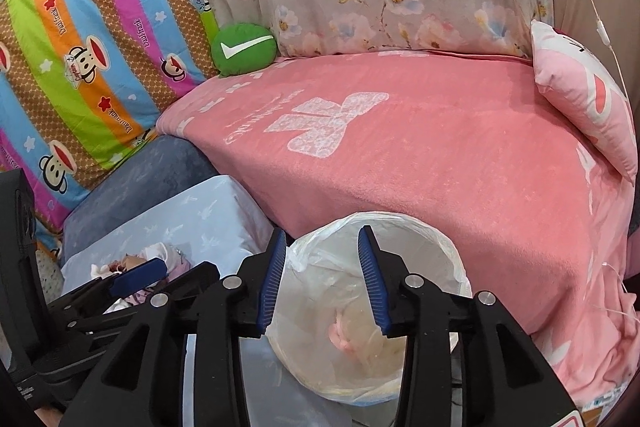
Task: Organize soft objects
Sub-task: 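Move both open grippers back from the bin to the clothing pile, then grasp a white glove with the left gripper while the right gripper grasps the other white glove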
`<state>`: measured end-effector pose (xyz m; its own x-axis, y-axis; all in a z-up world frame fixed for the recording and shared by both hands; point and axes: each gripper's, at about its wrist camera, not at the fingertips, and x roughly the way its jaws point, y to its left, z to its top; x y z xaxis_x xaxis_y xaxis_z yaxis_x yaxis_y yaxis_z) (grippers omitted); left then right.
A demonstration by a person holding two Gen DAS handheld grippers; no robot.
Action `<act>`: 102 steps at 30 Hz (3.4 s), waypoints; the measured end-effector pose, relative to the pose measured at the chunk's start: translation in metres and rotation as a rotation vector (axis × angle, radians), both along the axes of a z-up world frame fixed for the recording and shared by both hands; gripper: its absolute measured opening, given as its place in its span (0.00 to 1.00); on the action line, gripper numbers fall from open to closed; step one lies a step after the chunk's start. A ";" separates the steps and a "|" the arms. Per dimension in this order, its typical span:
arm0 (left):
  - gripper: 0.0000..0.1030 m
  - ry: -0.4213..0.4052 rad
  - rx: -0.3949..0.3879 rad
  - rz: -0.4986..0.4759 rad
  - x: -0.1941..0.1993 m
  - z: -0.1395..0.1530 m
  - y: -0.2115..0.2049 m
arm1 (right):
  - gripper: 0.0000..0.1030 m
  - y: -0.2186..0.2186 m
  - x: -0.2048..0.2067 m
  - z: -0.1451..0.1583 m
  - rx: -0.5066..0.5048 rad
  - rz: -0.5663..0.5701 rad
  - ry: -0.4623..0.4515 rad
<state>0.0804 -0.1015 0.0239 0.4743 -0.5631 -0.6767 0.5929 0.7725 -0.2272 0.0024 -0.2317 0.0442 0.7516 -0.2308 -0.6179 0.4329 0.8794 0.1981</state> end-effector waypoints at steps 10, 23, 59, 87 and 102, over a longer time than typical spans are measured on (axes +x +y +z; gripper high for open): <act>0.69 0.017 0.017 0.099 0.006 -0.010 0.033 | 0.38 0.031 0.008 -0.015 0.009 0.061 0.038; 0.69 0.063 0.052 0.261 0.020 -0.033 0.094 | 0.38 0.076 0.026 -0.036 0.015 0.152 0.096; 0.25 0.330 -0.052 0.499 0.093 -0.107 0.227 | 0.39 0.191 0.098 -0.076 -0.006 0.366 0.217; 0.14 0.327 -0.094 0.487 0.060 -0.097 0.284 | 0.39 0.276 0.172 -0.094 0.025 0.513 0.243; 0.15 0.419 -0.061 0.484 0.079 -0.132 0.267 | 0.39 0.294 0.195 -0.110 0.036 0.548 0.274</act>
